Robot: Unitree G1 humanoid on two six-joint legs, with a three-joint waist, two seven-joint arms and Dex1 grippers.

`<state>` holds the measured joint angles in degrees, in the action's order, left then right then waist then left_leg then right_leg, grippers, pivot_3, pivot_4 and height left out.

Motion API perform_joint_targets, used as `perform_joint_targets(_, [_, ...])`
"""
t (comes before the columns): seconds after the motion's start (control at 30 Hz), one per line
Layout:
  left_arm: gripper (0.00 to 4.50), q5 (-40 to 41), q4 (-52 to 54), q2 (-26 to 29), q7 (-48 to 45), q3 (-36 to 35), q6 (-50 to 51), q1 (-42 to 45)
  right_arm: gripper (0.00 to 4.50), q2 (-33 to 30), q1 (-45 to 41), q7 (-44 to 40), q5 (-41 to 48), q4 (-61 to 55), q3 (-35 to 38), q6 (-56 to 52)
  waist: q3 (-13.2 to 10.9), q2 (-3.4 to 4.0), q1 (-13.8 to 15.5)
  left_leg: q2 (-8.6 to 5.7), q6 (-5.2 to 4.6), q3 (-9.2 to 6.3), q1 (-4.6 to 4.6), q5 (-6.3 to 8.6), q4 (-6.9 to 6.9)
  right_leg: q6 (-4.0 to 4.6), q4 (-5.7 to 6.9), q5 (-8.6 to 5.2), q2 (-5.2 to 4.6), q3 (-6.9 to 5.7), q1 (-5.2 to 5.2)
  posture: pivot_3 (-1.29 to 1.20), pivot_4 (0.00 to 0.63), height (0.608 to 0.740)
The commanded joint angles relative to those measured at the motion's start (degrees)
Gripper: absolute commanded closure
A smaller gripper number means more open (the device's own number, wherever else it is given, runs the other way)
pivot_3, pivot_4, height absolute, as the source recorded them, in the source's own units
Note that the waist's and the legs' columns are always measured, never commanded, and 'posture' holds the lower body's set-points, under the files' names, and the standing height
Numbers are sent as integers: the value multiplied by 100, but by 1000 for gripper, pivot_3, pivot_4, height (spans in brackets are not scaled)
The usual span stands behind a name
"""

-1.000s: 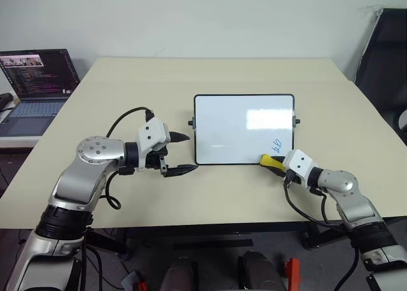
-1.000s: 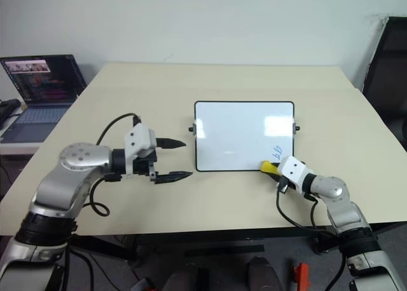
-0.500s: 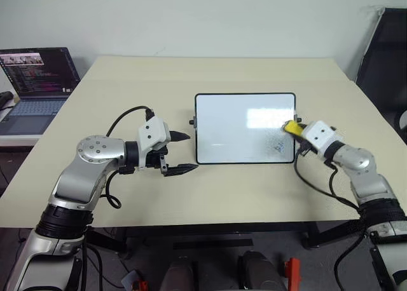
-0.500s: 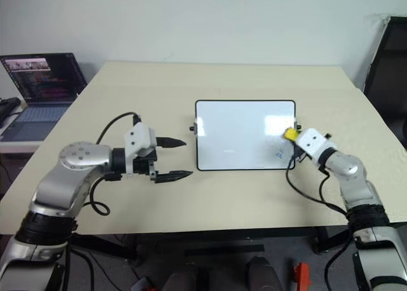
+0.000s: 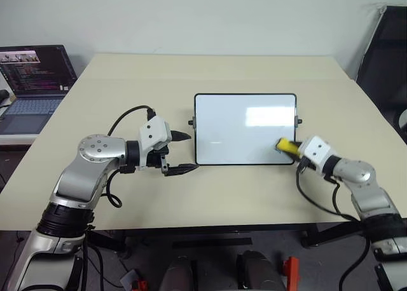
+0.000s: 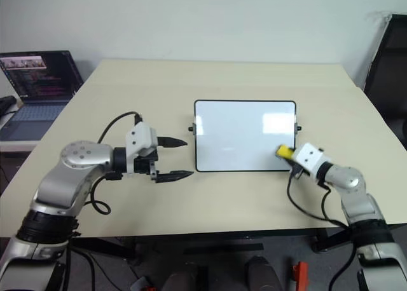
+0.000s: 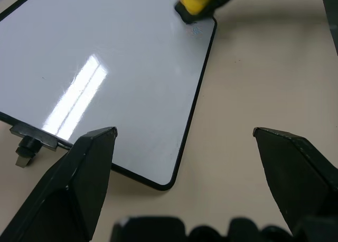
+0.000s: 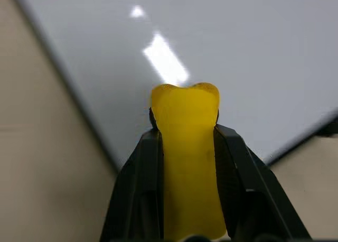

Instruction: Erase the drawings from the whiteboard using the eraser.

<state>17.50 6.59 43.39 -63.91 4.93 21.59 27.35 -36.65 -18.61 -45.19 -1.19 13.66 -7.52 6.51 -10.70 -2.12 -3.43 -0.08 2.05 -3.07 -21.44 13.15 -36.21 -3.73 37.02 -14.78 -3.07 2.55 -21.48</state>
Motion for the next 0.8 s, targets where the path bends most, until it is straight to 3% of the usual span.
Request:
perform_joint_targets(0.03, [0,4,106,-40,17,-29,-98,98,3538,161,79,-19,-220,-2,-291,-481,0,0,-7,0,0,1,0,0,5,0,0,1,0,3,-5,0,150,740])
perform_joint_targets(0.3, [0,3,84,-55,18,-24,-113,110,3539,58,-298,522,-338,389,163,-363,-1,-5,-4,0,0,5,1,-1,7,2,-3,0,-1,1,-5,0,150,740])
perform_joint_targets(0.47, [0,94,152,-57,3,-89,-77,107,3539,-280,-272,-227,1169,-572,1199,-1140,-22,7,75,3,-4,-2,-10,-4,4,0,-4,2,-9,1,-10,0,150,740])
perform_joint_targets(0.6, [0,397,381,-196,-51,-111,82,123,3539,-602,-257,-530,2411,-1196,2245,-1899,-36,28,168,-16,-3,-11,-122,-4,8,-13,-2,43,-9,-12,-110,0,150,740])
perform_joint_targets(0.8, [0,465,775,-752,87,389,268,173,3539,-946,-721,1217,1810,430,3010,-2576,-36,28,185,-22,3,-14,-198,-1,14,-10,-9,43,-11,-20,-184,0,150,740])
